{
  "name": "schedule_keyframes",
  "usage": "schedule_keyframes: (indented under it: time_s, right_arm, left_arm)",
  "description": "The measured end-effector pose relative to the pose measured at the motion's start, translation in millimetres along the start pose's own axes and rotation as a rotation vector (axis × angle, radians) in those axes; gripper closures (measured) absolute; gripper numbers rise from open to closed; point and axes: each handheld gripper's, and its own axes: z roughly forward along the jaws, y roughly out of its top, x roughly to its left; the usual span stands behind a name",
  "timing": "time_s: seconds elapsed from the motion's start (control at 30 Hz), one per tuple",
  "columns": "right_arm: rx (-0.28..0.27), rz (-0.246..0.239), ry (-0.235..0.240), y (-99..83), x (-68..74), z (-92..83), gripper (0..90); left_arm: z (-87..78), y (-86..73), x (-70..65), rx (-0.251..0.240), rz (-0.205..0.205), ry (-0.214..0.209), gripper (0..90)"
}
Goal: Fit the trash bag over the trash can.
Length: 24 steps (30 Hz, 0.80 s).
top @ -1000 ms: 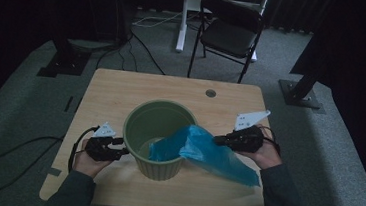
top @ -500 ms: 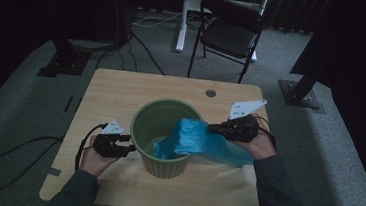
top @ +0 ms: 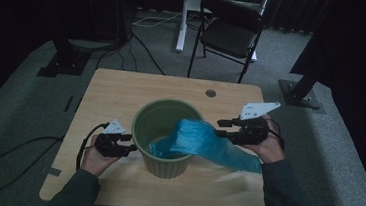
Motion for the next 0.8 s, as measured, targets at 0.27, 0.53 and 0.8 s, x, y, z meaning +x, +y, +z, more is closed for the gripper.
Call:
schedule_keyframes:
  time_s: [0.27, 0.53, 0.8]
  right_arm:
    - [-0.002, 0.079, -0.044, -36.2, -8.7, -17.1, 57.6]
    - [0.000, 0.132, -0.025, -58.5, -12.6, -18.5, 58.8]
    - [-0.001, 0.108, 0.014, -53.1, -12.6, -9.5, 80.8]
  left_arm:
    - [-1.3, 0.1, 1.8, -0.008, -0.003, 0.003, 48.2]
    - [-1.5, 1.3, 2.1, -0.017, -0.007, -0.001, 48.2]
    - [0.5, 3.9, 0.7, -0.029, -0.004, -0.006, 48.6]
